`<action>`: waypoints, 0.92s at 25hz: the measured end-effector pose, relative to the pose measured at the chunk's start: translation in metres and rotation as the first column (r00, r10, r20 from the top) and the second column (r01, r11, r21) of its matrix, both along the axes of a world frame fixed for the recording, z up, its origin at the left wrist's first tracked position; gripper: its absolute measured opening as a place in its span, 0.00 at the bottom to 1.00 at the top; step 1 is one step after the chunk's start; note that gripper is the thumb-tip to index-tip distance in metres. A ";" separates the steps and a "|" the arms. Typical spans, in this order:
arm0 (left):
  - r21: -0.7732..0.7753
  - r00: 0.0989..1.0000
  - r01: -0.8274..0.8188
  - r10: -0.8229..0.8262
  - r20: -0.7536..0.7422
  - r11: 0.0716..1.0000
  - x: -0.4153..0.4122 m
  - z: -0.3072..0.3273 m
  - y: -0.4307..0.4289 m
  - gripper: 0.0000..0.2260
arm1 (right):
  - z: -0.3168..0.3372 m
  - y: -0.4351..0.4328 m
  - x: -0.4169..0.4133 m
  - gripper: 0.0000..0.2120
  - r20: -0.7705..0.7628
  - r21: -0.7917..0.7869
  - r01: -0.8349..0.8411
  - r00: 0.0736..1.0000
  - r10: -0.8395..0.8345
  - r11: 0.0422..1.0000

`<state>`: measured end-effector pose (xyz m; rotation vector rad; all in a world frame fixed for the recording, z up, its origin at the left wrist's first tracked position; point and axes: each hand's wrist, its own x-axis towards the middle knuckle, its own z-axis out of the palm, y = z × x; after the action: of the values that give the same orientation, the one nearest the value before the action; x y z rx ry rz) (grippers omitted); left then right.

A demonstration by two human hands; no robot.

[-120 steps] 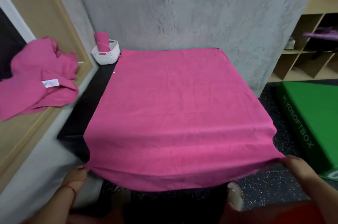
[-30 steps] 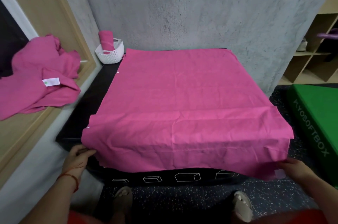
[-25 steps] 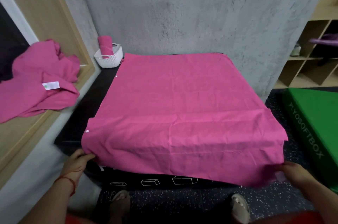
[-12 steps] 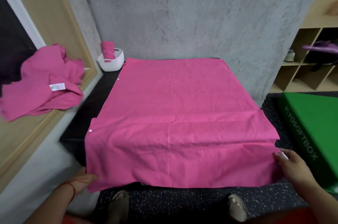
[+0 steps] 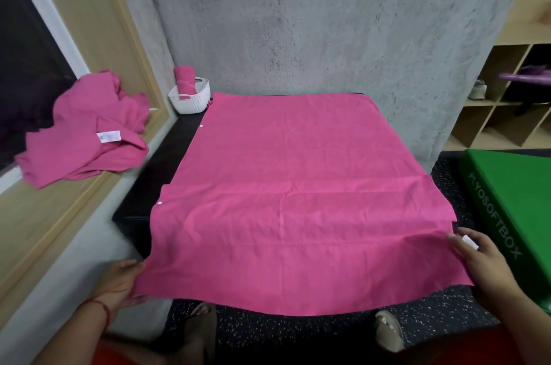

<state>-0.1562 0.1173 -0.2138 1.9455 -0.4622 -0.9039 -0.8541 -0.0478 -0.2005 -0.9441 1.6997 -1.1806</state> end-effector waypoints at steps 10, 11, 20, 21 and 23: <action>-0.096 0.973 0.174 -0.186 -0.139 0.980 -0.015 -0.002 0.009 0.07 | -0.004 0.013 0.005 0.14 0.124 0.381 -0.264 0.964 0.233 0.886; -0.095 0.970 0.192 -0.204 -0.129 0.977 -0.014 -0.007 0.008 0.07 | -0.005 0.015 0.005 0.12 0.113 0.368 -0.273 0.962 0.248 0.889; -0.096 0.930 0.365 -0.367 -0.002 0.926 0.000 -0.025 0.004 0.30 | 0.007 0.024 0.011 0.09 -0.134 0.065 -0.245 0.958 0.252 0.967; -0.105 0.927 0.375 -0.373 0.039 0.921 -0.001 -0.024 0.004 0.30 | 0.010 0.026 0.011 0.14 -0.092 0.034 -0.233 0.967 0.236 0.972; -0.123 0.924 0.372 -0.354 0.144 0.920 -0.002 -0.023 0.001 0.28 | 0.014 0.029 0.011 0.20 -0.006 -0.001 -0.203 0.979 0.203 0.979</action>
<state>-0.1582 0.1187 -0.2367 1.8124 -0.9603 -0.9556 -0.8435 -0.0190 -0.1867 -1.0952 1.5651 -1.0451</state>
